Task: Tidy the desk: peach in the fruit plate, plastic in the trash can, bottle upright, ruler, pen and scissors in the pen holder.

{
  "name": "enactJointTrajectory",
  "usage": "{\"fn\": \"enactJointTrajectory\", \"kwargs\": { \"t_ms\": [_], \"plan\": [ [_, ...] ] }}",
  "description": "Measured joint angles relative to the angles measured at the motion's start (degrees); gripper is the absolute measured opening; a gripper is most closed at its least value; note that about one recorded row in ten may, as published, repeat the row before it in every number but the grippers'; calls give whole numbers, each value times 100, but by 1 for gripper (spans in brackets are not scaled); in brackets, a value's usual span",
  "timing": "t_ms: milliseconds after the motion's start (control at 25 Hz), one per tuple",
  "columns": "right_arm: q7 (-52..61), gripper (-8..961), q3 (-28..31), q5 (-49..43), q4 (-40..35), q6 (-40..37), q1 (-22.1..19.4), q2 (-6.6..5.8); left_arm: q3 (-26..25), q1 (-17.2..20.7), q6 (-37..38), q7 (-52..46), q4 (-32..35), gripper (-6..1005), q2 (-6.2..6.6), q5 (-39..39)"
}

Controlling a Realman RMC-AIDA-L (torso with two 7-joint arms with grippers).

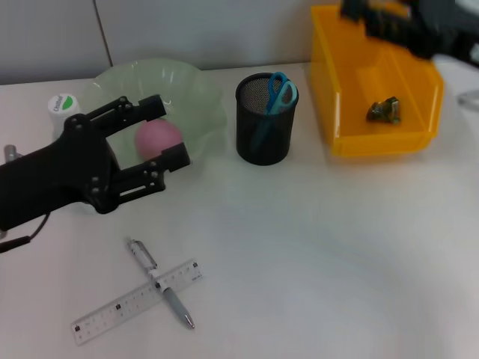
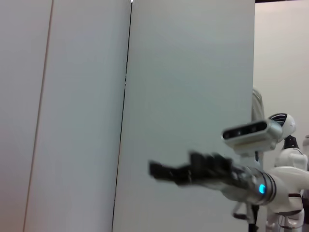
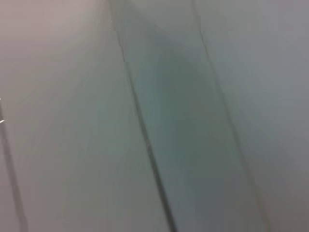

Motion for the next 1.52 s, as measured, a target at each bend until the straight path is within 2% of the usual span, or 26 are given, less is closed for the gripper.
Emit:
{"fn": "enactJointTrajectory", "kwargs": {
  "t_ms": [40,80,160,200,240,280,320,400,440,480,560,600,680,800,920,1040,1160,1240,1320,1440,1520],
  "plan": [
    [0,820,0,0,0,0,0,0,0,0,0,0,0,768,0,0],
    [72,820,357,-723,115,-660,-6,-8,9,120,-3,-298,387,768,3,64],
    [26,820,458,-998,158,-881,-7,-13,10,177,-4,-456,589,768,5,119],
    [33,820,624,-1602,235,-1132,0,-44,-1,226,-2,-749,885,768,14,260],
    [33,820,624,-1602,235,-1132,0,-44,-1,226,-2,-749,885,768,14,260],
    [171,820,737,-2180,256,-1274,36,-83,-2,230,-2,-842,969,768,17,330],
    [171,820,737,-2180,256,-1274,36,-83,-12,231,-3,-1011,1126,769,19,464],
    [297,820,844,-2870,236,-1419,87,-120,-15,183,-29,-1565,1557,769,13,900],
    [297,820,844,-2870,236,-1419,87,-120,-15,183,-29,-1565,1557,769,13,900],
    [264,820,887,-3251,188,-1476,116,-130,-12,153,-28,-1714,1663,769,13,994],
    [179,820,893,-3407,130,-1481,119,-126,-11,120,-14,-1936,1828,769,13,1137],
    [5,820,897,-3704,-34,-1490,115,-100,-7,40,32,-2471,2296,769,18,1432],
    [-91,820,899,-3915,-219,-1500,113,-88,-4,20,39,-2588,2382,769,19,1484],
    [-149,820,902,-4180,-494,-1522,129,-82,64,-328,103,-3735,3145,769,18,2300],
    [-178,820,903,-4348,-608,-1517,155,-74,129,-471,125,-4059,3295,769,14,2569],
    [-201,819,905,-4554,-669,-1490,212,-52,559,-1013,189,-5077,3675,769,2,3444],
    [-207,819,924,-4654,-689,-1477,250,-7,939,-1380,194,-5722,3745,769,-4,3979],
    [-224,819,1088,-4673,-698,-1472,274,36,1404,-1805,186,-6403,3677,769,-22,4575],
    [-224,819,1111,-4675,-698,-1471,283,39,1726,-1998,162,-6750,3626,769,-33,4863],
    [-213,819,1128,-4682,-699,-1445,291,46,1909,-2107,134,-6967,3601,768,-40,5038],
    [-209,819,1130,-4707,-698,-1390,298,68,2280,-2307,13,-7384,3513,768,-64,5420]
  ]
}}
